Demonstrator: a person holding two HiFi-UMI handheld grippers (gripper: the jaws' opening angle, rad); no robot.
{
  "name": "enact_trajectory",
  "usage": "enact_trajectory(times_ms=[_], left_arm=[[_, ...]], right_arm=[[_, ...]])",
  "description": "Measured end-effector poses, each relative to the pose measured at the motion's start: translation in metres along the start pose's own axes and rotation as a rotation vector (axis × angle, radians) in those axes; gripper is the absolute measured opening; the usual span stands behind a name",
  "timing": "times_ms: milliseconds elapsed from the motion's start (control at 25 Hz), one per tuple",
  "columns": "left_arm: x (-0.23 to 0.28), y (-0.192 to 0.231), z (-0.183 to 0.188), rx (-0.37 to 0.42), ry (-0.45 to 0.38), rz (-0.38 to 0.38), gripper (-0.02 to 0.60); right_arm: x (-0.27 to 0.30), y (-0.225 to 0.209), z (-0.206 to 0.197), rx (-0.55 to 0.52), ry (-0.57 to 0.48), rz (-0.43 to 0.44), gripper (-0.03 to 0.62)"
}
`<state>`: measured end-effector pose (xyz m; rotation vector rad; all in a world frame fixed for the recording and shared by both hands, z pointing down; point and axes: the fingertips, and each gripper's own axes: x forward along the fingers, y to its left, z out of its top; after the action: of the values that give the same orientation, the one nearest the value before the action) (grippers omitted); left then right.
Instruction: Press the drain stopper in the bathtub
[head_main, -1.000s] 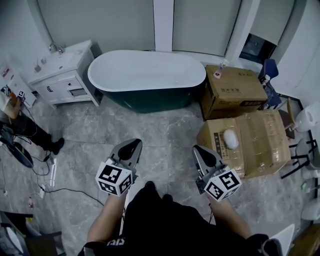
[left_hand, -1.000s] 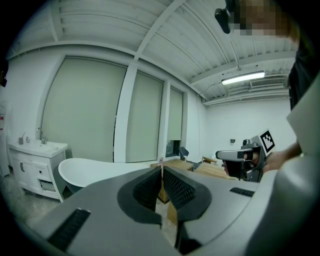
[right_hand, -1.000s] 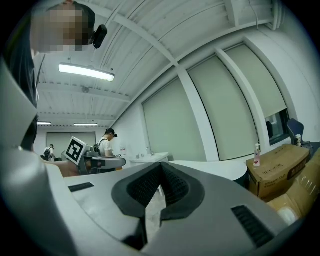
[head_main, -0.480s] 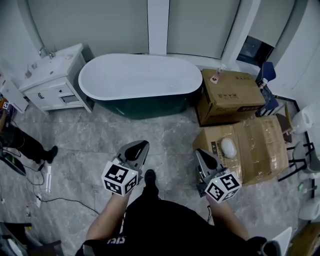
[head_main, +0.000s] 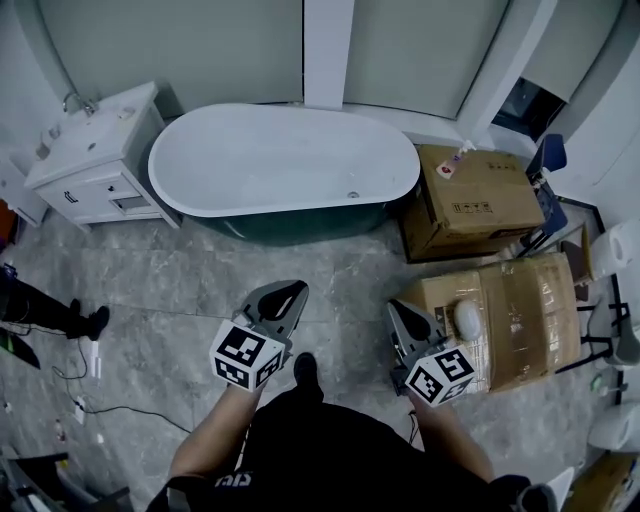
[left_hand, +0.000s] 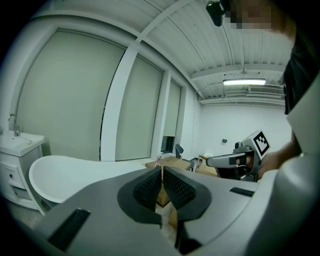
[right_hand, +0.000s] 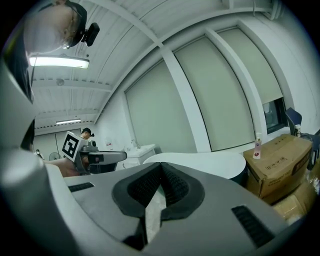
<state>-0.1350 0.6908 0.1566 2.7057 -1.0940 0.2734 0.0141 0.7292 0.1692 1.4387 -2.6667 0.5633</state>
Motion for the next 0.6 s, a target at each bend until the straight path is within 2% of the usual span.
enact_trajectory(times_ms=[240,400,600], left_arm=[[0.021,0.058,0.016,0.018,0.014,-0.028,0.026],[0.039,0.081,0.033,0.061,0.02,-0.048,0.026],[0.058,0.098,0.036,0.043,0.035,-0.052,0.026]], right_arm=[[0.065,0.001,0.018,0.022,-0.025,0.004,0.014],[0.09,-0.006,0.015,0.054,-0.023,0.003,0.014],[0.11,-0.022,0.017,0.094,-0.008,-0.023,0.014]])
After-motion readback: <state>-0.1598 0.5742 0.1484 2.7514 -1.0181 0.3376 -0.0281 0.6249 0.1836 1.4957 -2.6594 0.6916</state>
